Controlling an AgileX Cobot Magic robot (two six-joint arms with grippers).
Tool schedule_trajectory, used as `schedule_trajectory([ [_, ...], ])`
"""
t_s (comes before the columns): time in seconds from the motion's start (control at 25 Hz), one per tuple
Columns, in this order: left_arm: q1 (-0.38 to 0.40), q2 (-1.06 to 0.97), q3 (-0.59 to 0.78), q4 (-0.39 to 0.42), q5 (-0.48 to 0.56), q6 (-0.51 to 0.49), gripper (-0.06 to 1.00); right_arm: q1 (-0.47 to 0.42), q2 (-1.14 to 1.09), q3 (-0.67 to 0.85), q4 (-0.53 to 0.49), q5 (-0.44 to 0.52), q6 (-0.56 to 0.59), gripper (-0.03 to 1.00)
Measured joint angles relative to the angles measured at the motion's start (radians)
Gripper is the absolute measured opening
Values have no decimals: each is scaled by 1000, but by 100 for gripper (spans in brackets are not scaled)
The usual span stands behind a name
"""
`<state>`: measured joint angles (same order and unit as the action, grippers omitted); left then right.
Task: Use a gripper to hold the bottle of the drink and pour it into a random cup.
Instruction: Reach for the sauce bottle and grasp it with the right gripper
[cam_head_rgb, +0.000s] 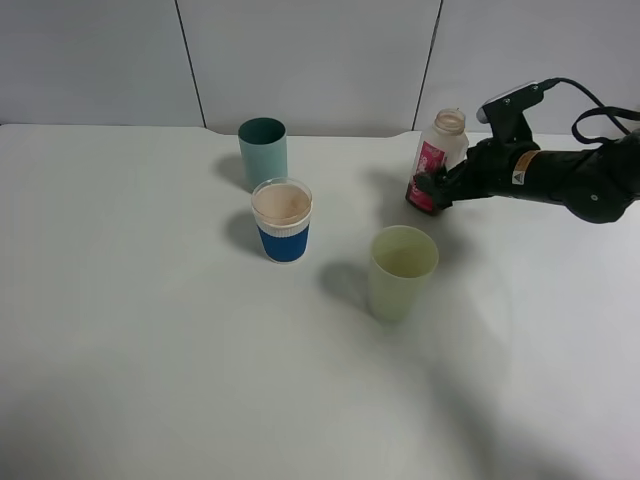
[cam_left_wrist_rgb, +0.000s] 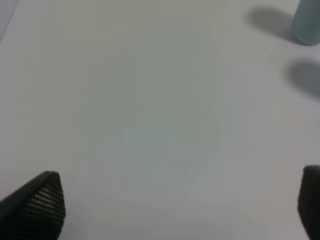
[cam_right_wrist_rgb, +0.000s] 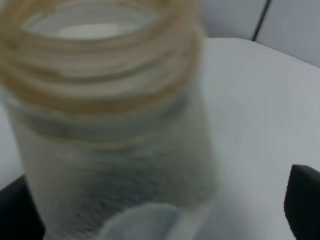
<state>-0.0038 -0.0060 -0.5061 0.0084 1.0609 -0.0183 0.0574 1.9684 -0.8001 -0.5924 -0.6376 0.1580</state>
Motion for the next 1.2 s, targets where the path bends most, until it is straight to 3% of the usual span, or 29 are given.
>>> schedule_trajectory([
  [0.28, 0, 0, 0, 0, 0, 0, 93, 7, 32, -2, -52, -26, -22, 90],
  [0.48, 0, 0, 0, 0, 0, 0, 93, 7, 32, -2, -59, -59, -41, 79],
  [0.56, 0, 0, 0, 0, 0, 0, 93, 7, 32, -2, -60, -66, -41, 66],
  [0.68, 0, 0, 0, 0, 0, 0, 93, 7, 32, -2, -61, -70, -39, 38],
  [0.72, 0, 0, 0, 0, 0, 0, 93, 8, 32, -2, -61, -71, -38, 35],
  [1.2, 0, 0, 0, 0, 0, 0, 93, 11, 25, -6, -55, -45, -25, 35],
])
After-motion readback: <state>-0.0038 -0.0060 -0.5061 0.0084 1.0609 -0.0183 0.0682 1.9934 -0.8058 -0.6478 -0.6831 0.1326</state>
